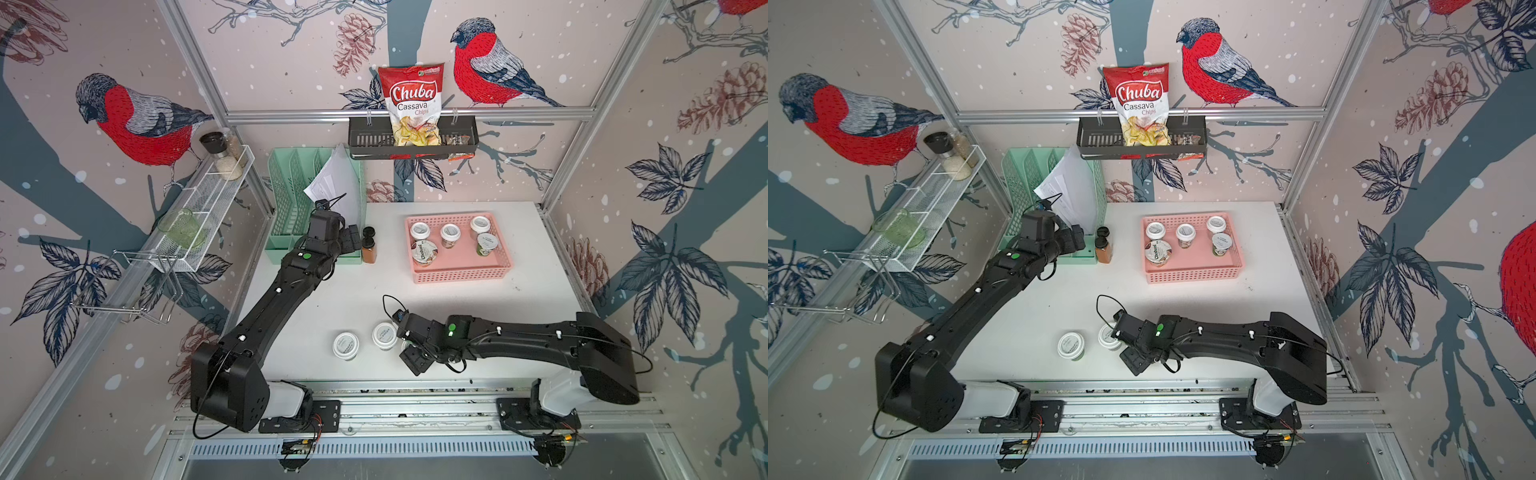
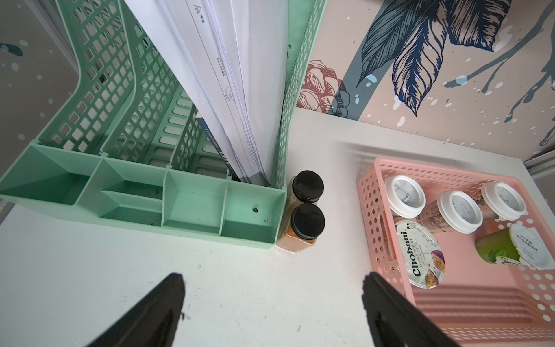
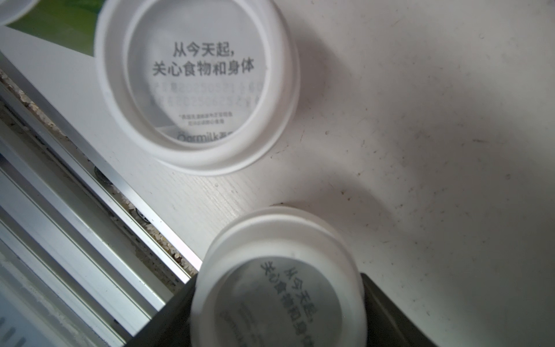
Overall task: Put the yogurt in the basket
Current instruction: Pick up the yogurt from the center of the board.
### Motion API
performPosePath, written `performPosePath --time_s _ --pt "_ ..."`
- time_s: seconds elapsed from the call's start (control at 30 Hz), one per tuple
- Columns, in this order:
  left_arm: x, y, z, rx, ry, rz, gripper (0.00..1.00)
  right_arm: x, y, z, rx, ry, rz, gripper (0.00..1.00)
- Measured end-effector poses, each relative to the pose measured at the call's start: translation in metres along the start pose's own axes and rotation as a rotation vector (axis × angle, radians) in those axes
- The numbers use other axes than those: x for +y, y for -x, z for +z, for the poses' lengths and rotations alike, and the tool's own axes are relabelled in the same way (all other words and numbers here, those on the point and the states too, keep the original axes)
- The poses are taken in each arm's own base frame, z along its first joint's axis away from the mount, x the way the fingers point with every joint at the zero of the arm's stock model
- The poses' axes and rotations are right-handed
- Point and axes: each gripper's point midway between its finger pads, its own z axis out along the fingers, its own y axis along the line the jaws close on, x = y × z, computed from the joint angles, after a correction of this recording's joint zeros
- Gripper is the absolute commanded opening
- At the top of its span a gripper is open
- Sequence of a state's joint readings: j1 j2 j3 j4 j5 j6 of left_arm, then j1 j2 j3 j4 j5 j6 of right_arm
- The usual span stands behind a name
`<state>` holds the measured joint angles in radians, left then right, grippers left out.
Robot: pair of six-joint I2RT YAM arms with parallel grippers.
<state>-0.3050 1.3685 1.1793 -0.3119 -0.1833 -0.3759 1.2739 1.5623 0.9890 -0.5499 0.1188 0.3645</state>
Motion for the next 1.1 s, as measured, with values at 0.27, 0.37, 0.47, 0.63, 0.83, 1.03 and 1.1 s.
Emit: performPosePath --time_s 0.27,0.37,0.47,0.63,0.83,1.03,1.1 --pt "0.000 0.000 0.000 0.001 0.000 0.003 0.96 -0.001 0.000 0.000 0.001 0.001 0.003 0.74" --pt "0.000 0.000 0.000 0.001 0.001 0.003 0.96 -0.001 0.000 0.000 0.000 0.002 0.003 0.74" --pt "0.000 0.000 0.000 0.001 0.000 0.003 0.96 -0.003 0.001 -0.002 -0.004 0.001 0.008 0.74" --pt "0.000 -0.001 0.000 0.001 0.001 0.003 0.96 -0.008 0.003 -0.004 -0.016 -0.006 0.022 0.74" --pt "0.000 -0.001 0.000 0.001 0.000 0.003 0.96 -0.018 0.008 -0.003 -0.034 -0.023 0.049 0.74" --pt "0.000 0.000 -0.001 -0.002 -0.001 0.003 0.96 -0.029 0.009 0.002 -0.045 -0.042 0.074 0.80" --pt "0.000 0.000 -0.002 -0.003 -0.001 0.004 0.96 -0.029 0.010 0.003 -0.045 -0.042 0.075 0.83"
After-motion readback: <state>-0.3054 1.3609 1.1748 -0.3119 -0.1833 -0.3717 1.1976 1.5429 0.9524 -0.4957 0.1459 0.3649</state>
